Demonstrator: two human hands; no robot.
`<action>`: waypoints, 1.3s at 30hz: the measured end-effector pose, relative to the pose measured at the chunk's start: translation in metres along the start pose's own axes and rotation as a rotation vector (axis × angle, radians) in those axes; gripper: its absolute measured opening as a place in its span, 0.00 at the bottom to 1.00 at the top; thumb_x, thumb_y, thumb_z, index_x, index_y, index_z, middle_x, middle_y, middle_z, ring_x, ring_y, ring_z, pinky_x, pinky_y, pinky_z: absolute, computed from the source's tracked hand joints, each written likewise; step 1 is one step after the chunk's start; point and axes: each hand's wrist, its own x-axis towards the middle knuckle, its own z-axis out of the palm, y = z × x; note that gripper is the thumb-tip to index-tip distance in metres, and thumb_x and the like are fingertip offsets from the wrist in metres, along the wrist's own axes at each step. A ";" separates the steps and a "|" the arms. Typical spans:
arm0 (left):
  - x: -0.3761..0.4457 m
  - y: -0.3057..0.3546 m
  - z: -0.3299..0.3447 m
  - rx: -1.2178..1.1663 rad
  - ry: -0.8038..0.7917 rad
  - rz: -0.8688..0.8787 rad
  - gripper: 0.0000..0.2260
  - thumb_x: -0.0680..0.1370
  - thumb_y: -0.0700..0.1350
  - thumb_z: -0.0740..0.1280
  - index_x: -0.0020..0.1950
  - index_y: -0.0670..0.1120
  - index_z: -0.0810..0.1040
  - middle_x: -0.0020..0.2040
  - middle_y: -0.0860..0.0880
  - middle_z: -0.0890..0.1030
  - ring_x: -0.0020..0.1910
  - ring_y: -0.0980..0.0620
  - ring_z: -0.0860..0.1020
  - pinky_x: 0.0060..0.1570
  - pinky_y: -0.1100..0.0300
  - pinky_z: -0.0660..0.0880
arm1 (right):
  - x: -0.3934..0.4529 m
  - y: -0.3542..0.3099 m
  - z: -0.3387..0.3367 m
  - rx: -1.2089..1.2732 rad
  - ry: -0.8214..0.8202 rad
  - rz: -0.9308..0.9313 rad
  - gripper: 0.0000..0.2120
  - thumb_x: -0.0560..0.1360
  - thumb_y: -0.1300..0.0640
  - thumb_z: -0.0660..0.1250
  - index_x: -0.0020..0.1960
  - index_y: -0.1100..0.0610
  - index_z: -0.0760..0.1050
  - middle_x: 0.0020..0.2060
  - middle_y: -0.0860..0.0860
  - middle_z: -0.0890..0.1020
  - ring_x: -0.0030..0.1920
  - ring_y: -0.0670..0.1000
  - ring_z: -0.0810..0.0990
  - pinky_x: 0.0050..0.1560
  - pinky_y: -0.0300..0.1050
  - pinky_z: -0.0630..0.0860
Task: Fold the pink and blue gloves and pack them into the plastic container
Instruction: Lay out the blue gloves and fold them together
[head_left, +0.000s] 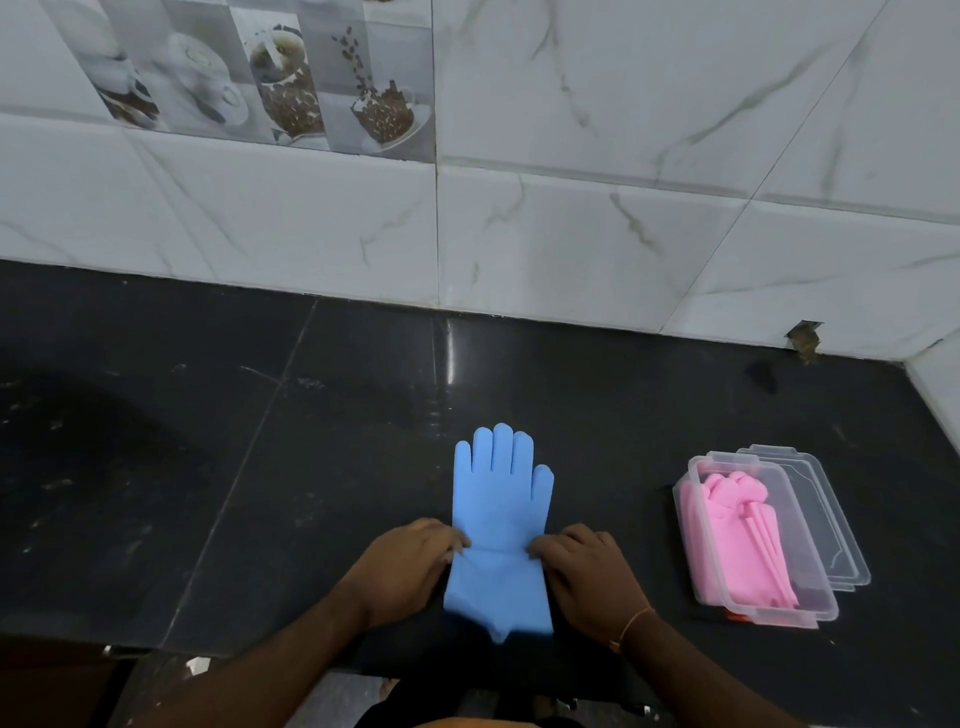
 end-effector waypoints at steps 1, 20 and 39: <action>0.001 0.004 -0.001 -0.058 0.014 -0.093 0.08 0.86 0.46 0.64 0.62 0.51 0.81 0.60 0.52 0.84 0.60 0.52 0.81 0.61 0.53 0.78 | 0.004 -0.001 -0.004 0.067 -0.014 0.070 0.12 0.76 0.50 0.66 0.59 0.43 0.80 0.50 0.42 0.84 0.50 0.50 0.81 0.47 0.51 0.76; 0.071 0.044 0.002 -0.598 0.310 -0.728 0.27 0.76 0.48 0.74 0.74 0.47 0.73 0.66 0.52 0.81 0.61 0.53 0.83 0.63 0.50 0.82 | 0.065 -0.023 0.004 0.566 -0.040 0.892 0.07 0.75 0.49 0.67 0.43 0.52 0.77 0.37 0.50 0.85 0.36 0.53 0.87 0.46 0.53 0.86; 0.096 0.042 -0.015 -1.428 0.104 -0.639 0.25 0.73 0.37 0.76 0.70 0.47 0.81 0.62 0.42 0.89 0.61 0.41 0.88 0.54 0.46 0.86 | 0.057 -0.002 -0.023 1.188 0.125 0.784 0.30 0.71 0.40 0.81 0.66 0.46 0.73 0.59 0.43 0.83 0.56 0.47 0.85 0.50 0.48 0.86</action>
